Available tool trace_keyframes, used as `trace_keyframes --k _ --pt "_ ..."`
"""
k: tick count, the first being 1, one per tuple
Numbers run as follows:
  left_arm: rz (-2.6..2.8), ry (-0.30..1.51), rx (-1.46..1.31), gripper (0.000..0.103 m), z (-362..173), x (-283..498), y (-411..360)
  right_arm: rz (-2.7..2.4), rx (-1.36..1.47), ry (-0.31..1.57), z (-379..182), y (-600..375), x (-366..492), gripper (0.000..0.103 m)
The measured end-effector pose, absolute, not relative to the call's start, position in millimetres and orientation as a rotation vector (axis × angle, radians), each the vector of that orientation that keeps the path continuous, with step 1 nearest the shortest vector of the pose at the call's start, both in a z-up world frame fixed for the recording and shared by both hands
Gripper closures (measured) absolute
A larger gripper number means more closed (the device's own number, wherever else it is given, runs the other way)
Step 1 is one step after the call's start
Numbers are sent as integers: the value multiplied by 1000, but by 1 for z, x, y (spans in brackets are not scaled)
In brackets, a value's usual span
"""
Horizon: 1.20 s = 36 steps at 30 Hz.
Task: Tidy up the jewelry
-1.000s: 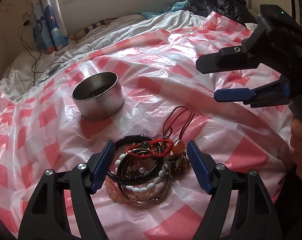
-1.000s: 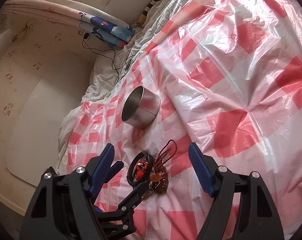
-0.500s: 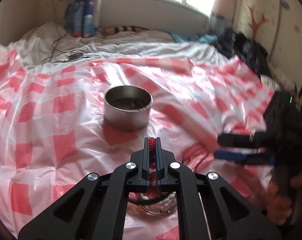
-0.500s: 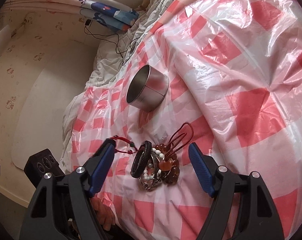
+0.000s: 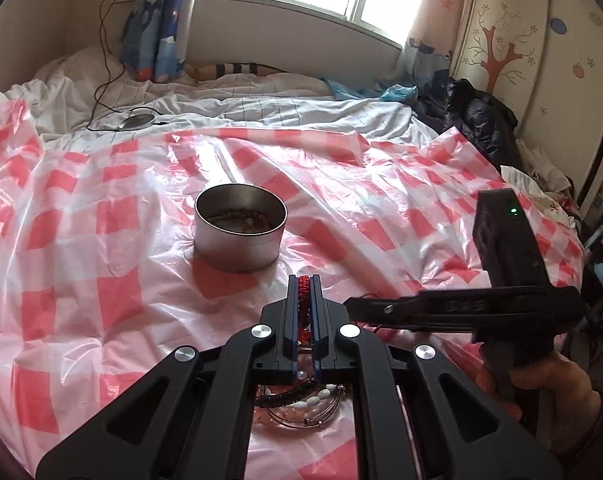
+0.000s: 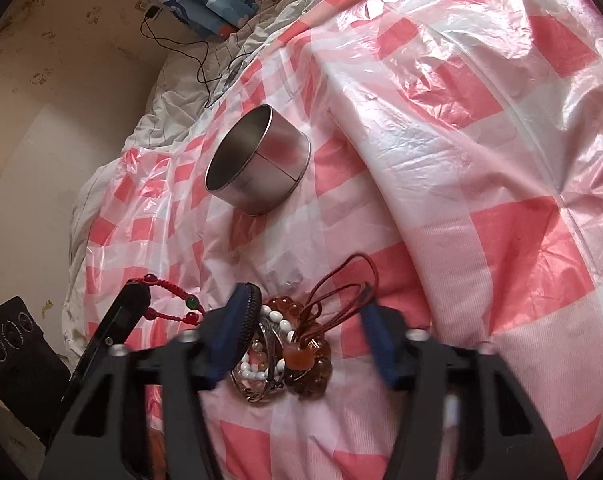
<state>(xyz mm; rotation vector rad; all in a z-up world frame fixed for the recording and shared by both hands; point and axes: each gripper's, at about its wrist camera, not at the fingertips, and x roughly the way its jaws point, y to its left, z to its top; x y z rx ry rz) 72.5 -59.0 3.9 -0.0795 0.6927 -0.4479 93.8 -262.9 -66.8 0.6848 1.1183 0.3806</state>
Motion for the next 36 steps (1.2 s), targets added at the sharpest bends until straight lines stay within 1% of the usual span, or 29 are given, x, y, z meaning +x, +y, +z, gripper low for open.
trace_keyframes --k 1,2,4,10,15,17,19,21,22,30,33,34,36 --pt "-440 690 -89 98 4 73 -57 383 689 1125 -69 -261 96 89" --pt "-434 689 -107 98 5 74 -53 396 696 1126 -70 -261 97 95" --pt "-425 689 -149 98 5 77 -45 408 692 1089 -65 -261 94 97" --pt "-410 697 -183 98 4 82 -38 483 779 913 -39 -277 83 97" --pt "-409 695 -181 98 2 84 -38 513 808 816 -24 -288 75 97" --pt "-406 695 -185 98 2 85 -37 526 811 807 -21 -291 73 97" --pt "-404 696 -187 98 1 85 -37 503 796 857 -26 -289 75 96" --pt "-403 699 -190 98 1 85 -37 413 765 962 -37 -288 74 59" --pt "-403 699 -192 98 1 85 -36 382 765 1000 -41 -289 72 36" --pt "-406 697 -201 98 2 85 -35 374 781 1036 -51 -286 53 36" --pt "-412 694 -198 98 3 84 -37 371 776 1054 -56 -279 61 37" --pt "-412 694 -197 98 3 84 -37 372 785 1069 -61 -277 66 43" --pt "-411 695 -198 98 3 84 -37 359 785 1118 -71 -269 79 63"
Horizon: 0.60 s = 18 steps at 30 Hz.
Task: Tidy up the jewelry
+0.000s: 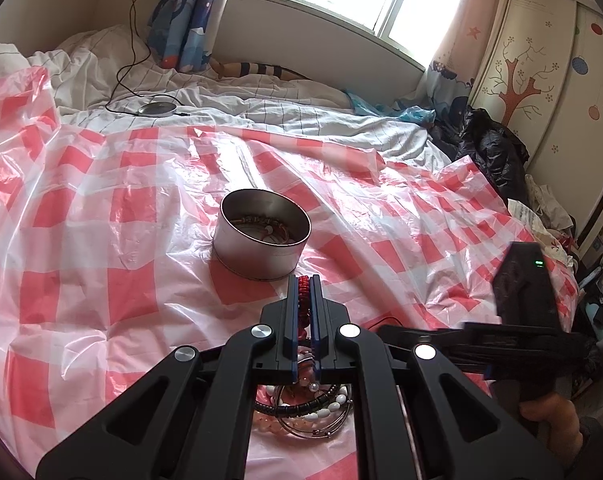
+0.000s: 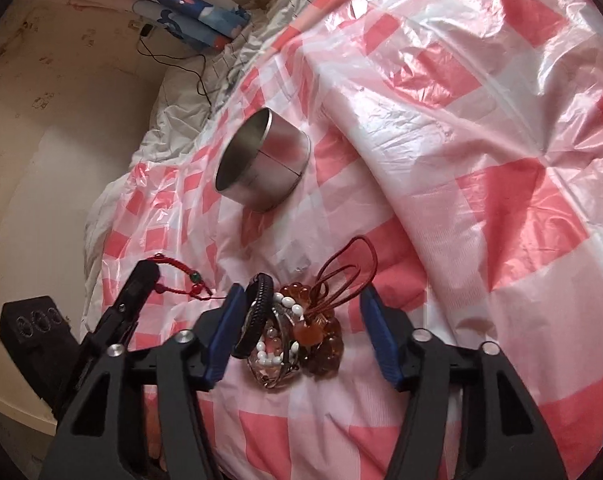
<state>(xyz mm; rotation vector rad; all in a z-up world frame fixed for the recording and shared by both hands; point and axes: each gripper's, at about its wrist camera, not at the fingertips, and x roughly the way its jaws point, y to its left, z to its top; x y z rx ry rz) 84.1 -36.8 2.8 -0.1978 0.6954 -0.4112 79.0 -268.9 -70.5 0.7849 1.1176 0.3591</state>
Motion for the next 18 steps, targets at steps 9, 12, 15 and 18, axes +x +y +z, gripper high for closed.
trace_keyframes --k 9,12,15,18 --pt "-418 693 -197 98 4 84 -38 472 878 902 -46 -283 76 99" --pt "-424 679 -205 98 7 85 -36 508 857 795 -24 -285 70 99" --pt "-443 667 -219 98 12 91 -35 521 813 749 -10 -282 71 99" --pt "-453 661 -262 98 18 108 -31 522 800 737 -4 -282 80 99"
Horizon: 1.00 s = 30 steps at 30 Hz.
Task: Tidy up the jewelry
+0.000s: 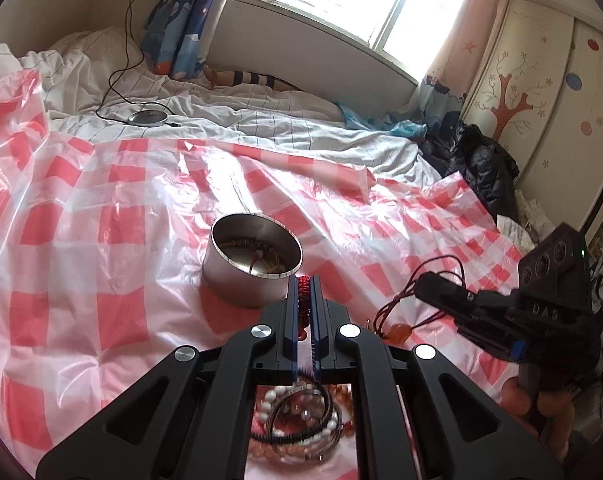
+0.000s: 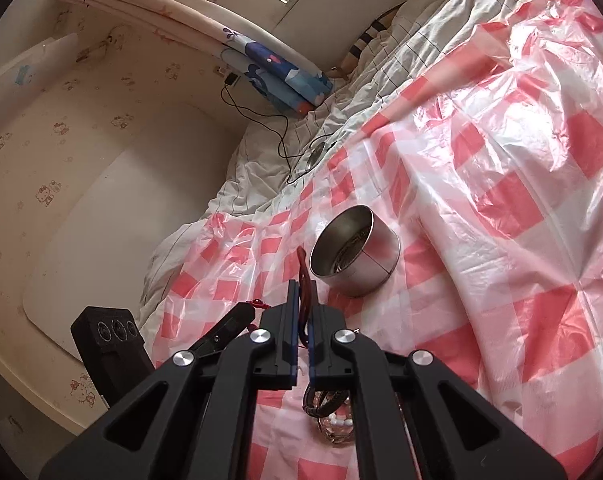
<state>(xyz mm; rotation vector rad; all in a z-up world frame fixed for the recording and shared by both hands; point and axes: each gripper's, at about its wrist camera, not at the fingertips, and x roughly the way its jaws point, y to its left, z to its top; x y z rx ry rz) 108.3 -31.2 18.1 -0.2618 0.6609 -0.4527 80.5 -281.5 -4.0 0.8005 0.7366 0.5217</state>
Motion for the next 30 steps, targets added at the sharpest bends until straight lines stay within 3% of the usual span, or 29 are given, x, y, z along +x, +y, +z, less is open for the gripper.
trace_keyframes --k 12,18,21,23,25,27,28,29,30 --pt "-514 665 -395 98 21 187 -39 495 786 652 11 -279 137 99" --pt "-425 875 -306 95 -27 240 -59 474 792 668 3 -280 158 99" --pt "-352 876 -264 83 -27 238 -53 482 804 686 -3 -277 169 99" --pt "-302 798 -252 60 -10 228 -41 496 804 699 -5 -271 176 99" --pt "-250 701 -293 45 6 213 -23 516 813 718 -8 -261 186 99" --pt "-206 643 -353 41 16 201 -5 555 820 773 -15 -246 199 98" --pt "-187 629 -383 41 18 195 4 532 770 837 -20 -235 207 92" --pt "-176 621 -399 41 20 192 8 459 684 891 -24 -226 213 68" --pt "-165 617 -409 41 20 188 12 390 612 910 -28 -220 215 55"
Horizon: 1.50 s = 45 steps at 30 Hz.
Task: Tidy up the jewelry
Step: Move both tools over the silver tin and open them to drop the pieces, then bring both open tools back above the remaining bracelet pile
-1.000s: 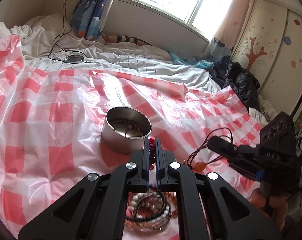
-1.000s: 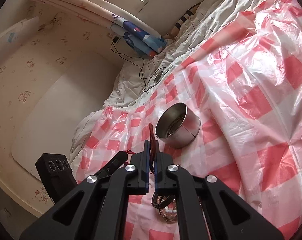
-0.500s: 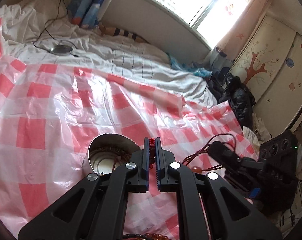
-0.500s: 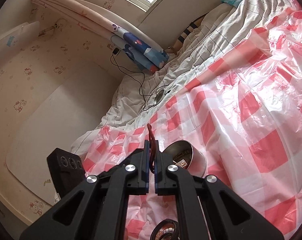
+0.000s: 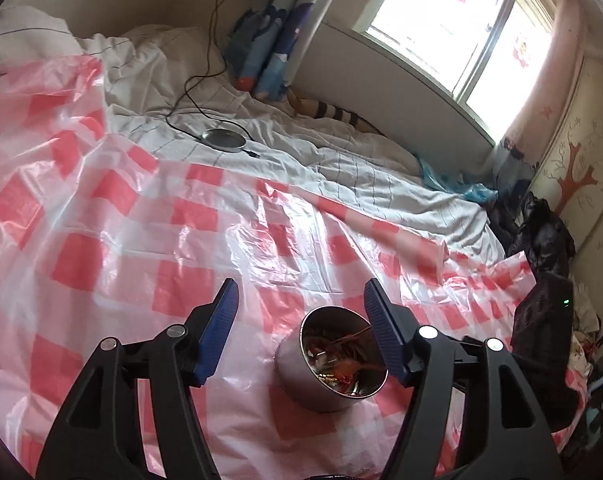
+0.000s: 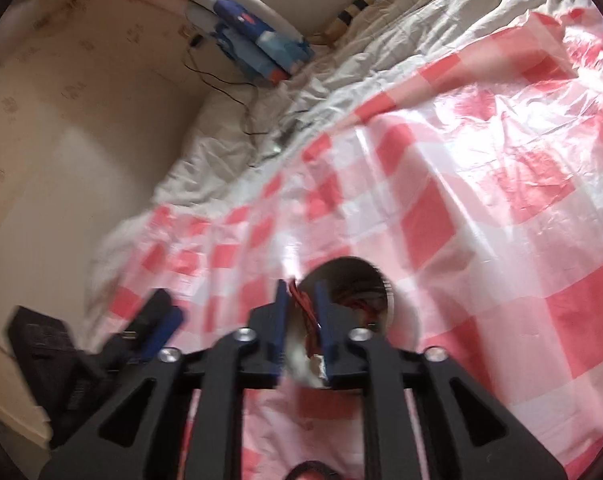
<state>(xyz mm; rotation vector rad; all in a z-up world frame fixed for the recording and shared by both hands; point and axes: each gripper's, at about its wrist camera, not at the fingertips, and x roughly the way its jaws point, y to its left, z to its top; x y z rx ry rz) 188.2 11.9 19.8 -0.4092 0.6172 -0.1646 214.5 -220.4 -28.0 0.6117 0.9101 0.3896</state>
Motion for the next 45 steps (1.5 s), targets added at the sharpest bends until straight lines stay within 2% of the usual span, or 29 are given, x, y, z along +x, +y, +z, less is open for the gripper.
trace_keyframes --k 1,4,7,13,25,32,45 --pt "-161 621 -414 41 20 185 14 352 582 913 -30 -220 213 48" --pt "-165 634 -421 41 18 177 15 324 598 889 -26 -232 205 47" --pt "-191 668 -406 38 14 164 11 294 627 848 -20 -252 189 40" --pt "-248 782 -282 36 -5 127 -9 265 654 849 -13 -283 143 36" --pt "-271 829 -82 29 -14 63 -35 251 696 942 -33 -306 61 32" --pt "-228 772 177 26 -15 39 -59 244 694 949 -37 -304 58 31" --pt "-197 707 288 19 -9 24 -71 212 660 977 -42 -298 60 29"
